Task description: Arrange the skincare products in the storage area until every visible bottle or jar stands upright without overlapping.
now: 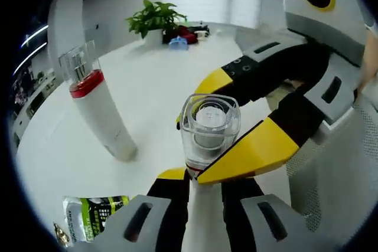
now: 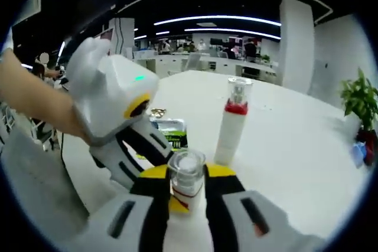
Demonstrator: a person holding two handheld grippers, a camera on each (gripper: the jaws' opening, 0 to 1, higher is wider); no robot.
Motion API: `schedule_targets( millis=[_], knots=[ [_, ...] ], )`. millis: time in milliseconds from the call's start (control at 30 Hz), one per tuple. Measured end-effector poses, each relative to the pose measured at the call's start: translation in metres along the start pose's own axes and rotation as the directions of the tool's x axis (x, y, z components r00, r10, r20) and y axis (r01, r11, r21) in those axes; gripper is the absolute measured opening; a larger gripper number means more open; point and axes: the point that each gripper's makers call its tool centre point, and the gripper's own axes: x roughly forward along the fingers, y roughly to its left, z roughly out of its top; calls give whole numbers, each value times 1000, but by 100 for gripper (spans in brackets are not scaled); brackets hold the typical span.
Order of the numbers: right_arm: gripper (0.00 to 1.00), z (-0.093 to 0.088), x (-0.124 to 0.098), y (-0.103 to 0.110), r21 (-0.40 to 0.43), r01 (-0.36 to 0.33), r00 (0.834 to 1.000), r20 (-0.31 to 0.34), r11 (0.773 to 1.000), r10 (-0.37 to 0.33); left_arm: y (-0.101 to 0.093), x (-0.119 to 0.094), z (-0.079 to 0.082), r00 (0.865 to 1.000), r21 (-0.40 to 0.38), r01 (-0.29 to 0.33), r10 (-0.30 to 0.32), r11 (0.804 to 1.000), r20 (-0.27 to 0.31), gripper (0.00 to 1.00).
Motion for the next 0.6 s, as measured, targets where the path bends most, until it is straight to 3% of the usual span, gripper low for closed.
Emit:
schedule_targets(
  millis=[600],
  knots=[
    [22, 13, 30, -37, -18, 30, 999, 23, 999, -29, 47, 14, 16, 1000, 18, -21, 21, 1000, 13, 18]
  ],
)
